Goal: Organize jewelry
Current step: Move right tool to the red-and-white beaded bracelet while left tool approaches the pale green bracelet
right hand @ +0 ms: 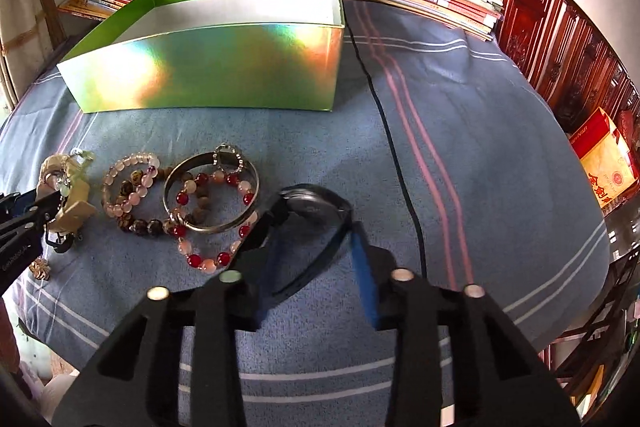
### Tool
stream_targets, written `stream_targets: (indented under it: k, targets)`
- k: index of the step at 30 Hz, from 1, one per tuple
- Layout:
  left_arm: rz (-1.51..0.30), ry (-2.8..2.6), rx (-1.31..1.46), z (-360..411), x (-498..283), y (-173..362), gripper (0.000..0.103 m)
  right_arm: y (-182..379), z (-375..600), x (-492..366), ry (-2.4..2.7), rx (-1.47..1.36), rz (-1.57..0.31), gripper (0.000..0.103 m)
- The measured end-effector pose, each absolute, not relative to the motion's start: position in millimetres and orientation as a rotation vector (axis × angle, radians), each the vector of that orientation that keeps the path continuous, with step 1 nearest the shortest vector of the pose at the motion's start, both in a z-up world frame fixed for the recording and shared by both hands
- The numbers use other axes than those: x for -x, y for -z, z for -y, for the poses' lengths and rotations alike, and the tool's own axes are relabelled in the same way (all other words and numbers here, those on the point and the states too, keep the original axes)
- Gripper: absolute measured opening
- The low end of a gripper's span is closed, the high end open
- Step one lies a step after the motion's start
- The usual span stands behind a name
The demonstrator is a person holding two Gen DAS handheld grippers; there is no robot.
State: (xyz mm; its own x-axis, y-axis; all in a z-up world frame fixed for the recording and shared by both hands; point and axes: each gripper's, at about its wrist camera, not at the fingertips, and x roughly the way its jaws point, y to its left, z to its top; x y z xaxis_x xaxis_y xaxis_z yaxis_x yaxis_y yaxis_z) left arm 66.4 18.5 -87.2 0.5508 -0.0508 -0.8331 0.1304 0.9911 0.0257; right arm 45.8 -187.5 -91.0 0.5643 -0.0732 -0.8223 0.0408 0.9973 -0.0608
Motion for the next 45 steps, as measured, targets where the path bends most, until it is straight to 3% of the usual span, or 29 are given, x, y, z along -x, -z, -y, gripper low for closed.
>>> stream_targets:
  k: [5, 12, 14, 16, 18, 23, 39, 45]
  targets:
    - [-0.917, 0.091, -0.030, -32, -64, 70, 0.016, 82, 187, -42, 0.044, 0.022, -0.904, 0.004]
    - [-0.736, 0.047, -0.016, -44, -50, 37, 0.017, 64, 186, -39, 0.045, 0.014, -0.830, 0.004]
    - [-0.807, 0.009, -0.099, -35, -61, 50, 0.014, 67, 182, -43, 0.043, 0.024, -0.847, 0.004]
    - [-0.857, 0.041, -0.061, -36, -67, 61, 0.019, 71, 179, -45, 0.022, 0.015, -0.865, 0.006]
    - [-0.852, 0.076, -0.069, -31, -66, 62, 0.019, 72, 179, -48, 0.027, 0.012, -0.877, 0.019]
    - [-0.830, 0.021, -0.072, -37, -67, 55, 0.022, 70, 180, -46, 0.030, 0.004, -0.865, 0.027]
    - [-0.826, 0.029, -0.054, -52, -56, 53, 0.031, 61, 136, -62, -0.126, 0.060, -0.858, 0.028]
    - [-0.808, 0.172, -0.151, -23, -52, 51, 0.027, 65, 155, -58, -0.079, 0.015, -0.875, 0.028]
